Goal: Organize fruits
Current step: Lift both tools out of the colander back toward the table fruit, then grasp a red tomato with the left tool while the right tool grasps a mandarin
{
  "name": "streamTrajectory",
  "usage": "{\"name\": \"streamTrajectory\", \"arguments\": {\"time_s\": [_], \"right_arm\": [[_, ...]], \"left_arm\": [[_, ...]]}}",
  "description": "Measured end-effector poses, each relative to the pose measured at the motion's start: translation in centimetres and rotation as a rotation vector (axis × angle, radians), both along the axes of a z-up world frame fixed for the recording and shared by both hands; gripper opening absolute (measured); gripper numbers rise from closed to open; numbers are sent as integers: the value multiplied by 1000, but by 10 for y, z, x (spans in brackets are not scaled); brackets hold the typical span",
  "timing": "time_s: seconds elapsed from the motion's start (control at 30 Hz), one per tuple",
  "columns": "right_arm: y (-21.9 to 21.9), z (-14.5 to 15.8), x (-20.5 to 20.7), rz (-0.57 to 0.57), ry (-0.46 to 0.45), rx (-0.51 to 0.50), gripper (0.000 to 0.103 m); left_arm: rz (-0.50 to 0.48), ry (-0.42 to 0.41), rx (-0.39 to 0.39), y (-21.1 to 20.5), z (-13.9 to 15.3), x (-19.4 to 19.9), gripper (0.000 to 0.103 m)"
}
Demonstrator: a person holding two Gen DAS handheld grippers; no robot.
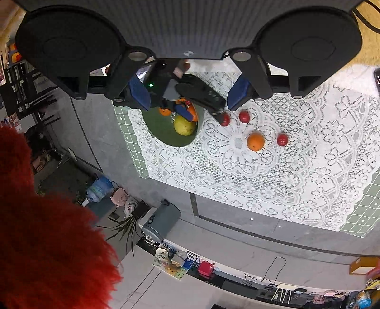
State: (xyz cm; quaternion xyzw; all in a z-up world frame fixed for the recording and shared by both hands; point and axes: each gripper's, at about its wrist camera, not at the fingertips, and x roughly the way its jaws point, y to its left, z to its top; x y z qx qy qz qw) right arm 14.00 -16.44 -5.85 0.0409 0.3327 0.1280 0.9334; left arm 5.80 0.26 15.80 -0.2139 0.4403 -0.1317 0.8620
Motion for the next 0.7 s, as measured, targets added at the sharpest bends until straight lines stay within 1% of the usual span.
{"name": "streamTrajectory", "arguments": {"time_s": [0.1,0.2,0.27,0.3,0.4,0.43,0.47,0.5,0.53,0.7], "right_arm": [[21,-4,7,36,5,-24,72],[35,-10,21,58,23,-34,72],[41,-15,30,67,36,-29,72],[45,-17,34,70,42,-32,72],[56,-25,50,83,57,-36,71],[61,-28,56,89,61,-44,69],[65,-31,61,95,64,-52,63],[70,-35,67,103,70,-60,60],[76,-38,73,110,79,-66,57],[89,-55,93,141,103,-58,55]], "left_arm": [[14,-14,0,9,-3,4,86],[-1,-40,5,12,-5,8,86],[-12,-31,-2,17,-10,14,85],[-7,-27,-1,19,-11,16,83],[22,-23,-28,29,-17,25,83],[19,-19,-37,32,-20,29,83],[18,-10,-50,35,-24,33,83],[20,-3,-54,38,-29,38,83],[29,-1,-40,40,-34,43,83],[79,-5,81,54,-74,74,83]]}}
